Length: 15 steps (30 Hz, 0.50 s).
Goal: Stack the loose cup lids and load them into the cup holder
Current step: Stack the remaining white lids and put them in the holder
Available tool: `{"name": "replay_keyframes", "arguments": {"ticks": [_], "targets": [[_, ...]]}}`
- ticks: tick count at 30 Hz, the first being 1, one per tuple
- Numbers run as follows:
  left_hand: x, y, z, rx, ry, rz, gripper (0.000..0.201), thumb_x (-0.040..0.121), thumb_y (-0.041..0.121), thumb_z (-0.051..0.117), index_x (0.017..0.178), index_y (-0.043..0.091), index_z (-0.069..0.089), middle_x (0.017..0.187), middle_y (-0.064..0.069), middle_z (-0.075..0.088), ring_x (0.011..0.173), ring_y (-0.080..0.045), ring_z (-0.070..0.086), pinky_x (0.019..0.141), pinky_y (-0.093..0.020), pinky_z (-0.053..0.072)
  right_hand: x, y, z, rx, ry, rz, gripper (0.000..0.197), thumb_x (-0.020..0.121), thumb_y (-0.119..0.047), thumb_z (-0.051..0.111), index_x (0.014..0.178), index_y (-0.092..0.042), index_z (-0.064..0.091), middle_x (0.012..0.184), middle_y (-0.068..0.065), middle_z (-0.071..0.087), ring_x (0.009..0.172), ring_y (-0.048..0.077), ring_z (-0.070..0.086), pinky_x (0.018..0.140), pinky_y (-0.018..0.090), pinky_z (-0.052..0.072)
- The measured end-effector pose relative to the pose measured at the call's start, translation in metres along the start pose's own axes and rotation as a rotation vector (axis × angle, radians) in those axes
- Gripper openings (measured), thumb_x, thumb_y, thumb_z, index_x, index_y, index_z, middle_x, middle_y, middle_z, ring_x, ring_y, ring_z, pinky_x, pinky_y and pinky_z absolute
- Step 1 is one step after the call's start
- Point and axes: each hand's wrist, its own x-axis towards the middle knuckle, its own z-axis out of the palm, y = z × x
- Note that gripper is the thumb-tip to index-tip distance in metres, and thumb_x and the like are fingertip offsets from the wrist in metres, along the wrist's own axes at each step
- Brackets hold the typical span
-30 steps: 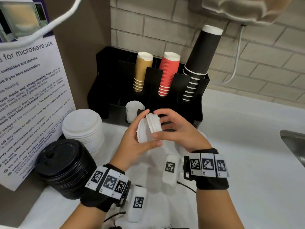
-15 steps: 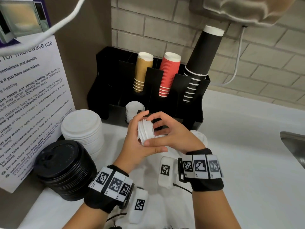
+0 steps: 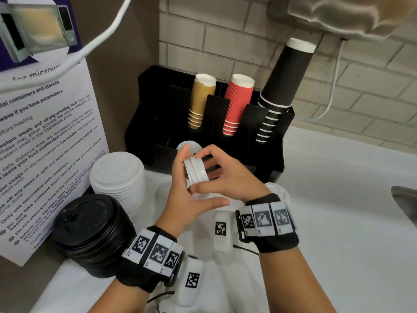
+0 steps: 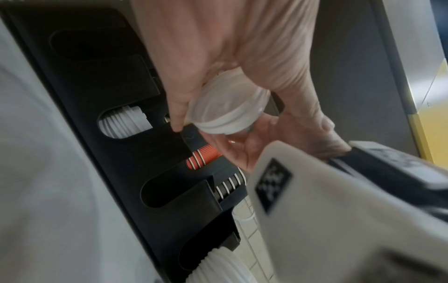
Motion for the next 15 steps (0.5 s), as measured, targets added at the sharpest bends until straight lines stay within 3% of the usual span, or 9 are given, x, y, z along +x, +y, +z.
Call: {"name": "replay_keyframes", "arguments": {"ticks": [3, 5, 6, 9, 12, 15], "targets": [[-0.001, -0.003, -0.003, 0.041, 0.132, -0.035, 0.11, 0.054, 0.039, 0.092, 0.138, 0.048, 0.022, 0.153, 0.007, 0.024, 0.138, -0.002, 0.032, 0.102, -0.02, 0.042, 0.028, -0.01, -0.011, -0.013, 0.139, -0.078, 0.055, 0.067, -0.011, 0.083, 0.112, -0.022, 0.054, 0.101, -0.002, 0.062, 0.09, 0.019, 0.065, 0.078, 0.031, 0.057], [-0.001, -0.005, -0.004, 0.079, 0.238, -0.063, 0.077, 0.069, 0.036, 0.084, 0.127, 0.048, 0.035, 0.143, 0.009, 0.031, 0.13, 0.002, 0.037, 0.091, -0.009, 0.044, 0.054, -0.013, -0.02, -0.151, 0.254, -0.143, 0.059, 0.067, -0.012, 0.082, 0.118, -0.018, 0.053, 0.102, -0.003, 0.057, 0.095, 0.018, 0.058, 0.079, 0.029, 0.052], [-0.001, -0.006, -0.004, 0.111, 0.273, -0.068, 0.059, 0.076, 0.032, 0.077, 0.121, 0.046, 0.041, 0.135, 0.01, 0.035, 0.126, -0.001, 0.042, 0.084, -0.005, 0.044, 0.068, -0.014, -0.022, -0.254, 0.273, -0.143, 0.062, 0.067, -0.015, 0.082, 0.122, -0.018, 0.052, 0.105, 0.001, 0.054, 0.098, 0.02, 0.055, 0.079, 0.029, 0.049], [-0.002, -0.011, -0.008, 0.2, 0.287, -0.101, 0.035, 0.087, 0.015, 0.068, 0.108, 0.037, 0.053, 0.122, 0.008, 0.039, 0.116, -0.012, 0.051, 0.075, 0.0, 0.042, 0.101, -0.007, -0.019, -0.519, 0.17, -0.033, 0.074, 0.068, -0.022, 0.079, 0.133, -0.024, 0.046, 0.116, 0.007, 0.041, 0.109, 0.026, 0.046, 0.084, 0.028, 0.04], [-0.002, -0.012, -0.011, 0.214, 0.261, -0.151, 0.028, 0.088, 0.013, 0.066, 0.105, 0.034, 0.057, 0.124, 0.002, 0.041, 0.112, -0.013, 0.055, 0.075, -0.002, 0.042, 0.12, 0.004, -0.006, -0.7, 0.041, 0.023, 0.079, 0.068, -0.026, 0.079, 0.138, -0.025, 0.043, 0.131, 0.011, 0.038, 0.119, 0.033, 0.041, 0.096, 0.041, 0.045], [-0.002, -0.012, -0.011, 0.197, 0.254, -0.18, 0.024, 0.089, 0.015, 0.064, 0.104, 0.033, 0.059, 0.123, 0.003, 0.043, 0.11, -0.012, 0.056, 0.076, -0.003, 0.042, 0.129, 0.013, 0.004, -0.881, -0.009, 0.038, 0.08, 0.07, -0.03, 0.078, 0.14, -0.025, 0.04, 0.134, 0.014, 0.039, 0.121, 0.034, 0.04, 0.097, 0.045, 0.043]]}}
